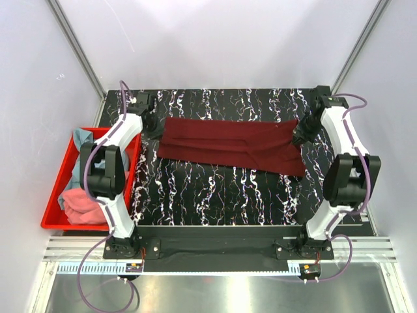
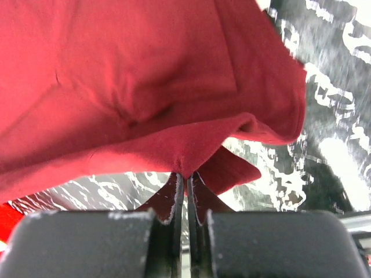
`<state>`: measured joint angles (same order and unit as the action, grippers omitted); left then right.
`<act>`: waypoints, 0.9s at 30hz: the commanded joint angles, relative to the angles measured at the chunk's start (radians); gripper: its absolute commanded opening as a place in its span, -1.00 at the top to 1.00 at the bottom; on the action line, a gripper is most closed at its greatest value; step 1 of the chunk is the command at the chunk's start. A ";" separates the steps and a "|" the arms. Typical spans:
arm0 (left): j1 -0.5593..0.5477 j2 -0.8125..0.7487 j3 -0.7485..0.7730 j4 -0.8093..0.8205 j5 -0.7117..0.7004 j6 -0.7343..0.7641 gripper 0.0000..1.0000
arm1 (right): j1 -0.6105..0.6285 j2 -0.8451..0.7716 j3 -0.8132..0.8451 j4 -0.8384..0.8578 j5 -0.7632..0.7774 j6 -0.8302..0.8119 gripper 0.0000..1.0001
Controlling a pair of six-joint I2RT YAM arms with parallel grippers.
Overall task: Fold and stack the t-shirts
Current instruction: Fold the tshirt
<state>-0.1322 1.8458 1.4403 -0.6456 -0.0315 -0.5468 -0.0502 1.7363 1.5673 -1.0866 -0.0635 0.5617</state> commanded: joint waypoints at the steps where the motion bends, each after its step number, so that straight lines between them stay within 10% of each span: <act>1: 0.009 0.041 0.097 -0.017 -0.021 0.019 1.00 | -0.019 0.061 0.094 0.011 -0.004 -0.042 1.00; 27: 0.040 0.220 0.242 -0.060 -0.031 -0.036 1.00 | -0.019 0.347 0.326 0.073 -0.105 -0.089 1.00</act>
<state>-0.1043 2.0518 1.6318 -0.7170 -0.0525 -0.5720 -0.0685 2.0686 1.8385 -1.0367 -0.1516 0.4927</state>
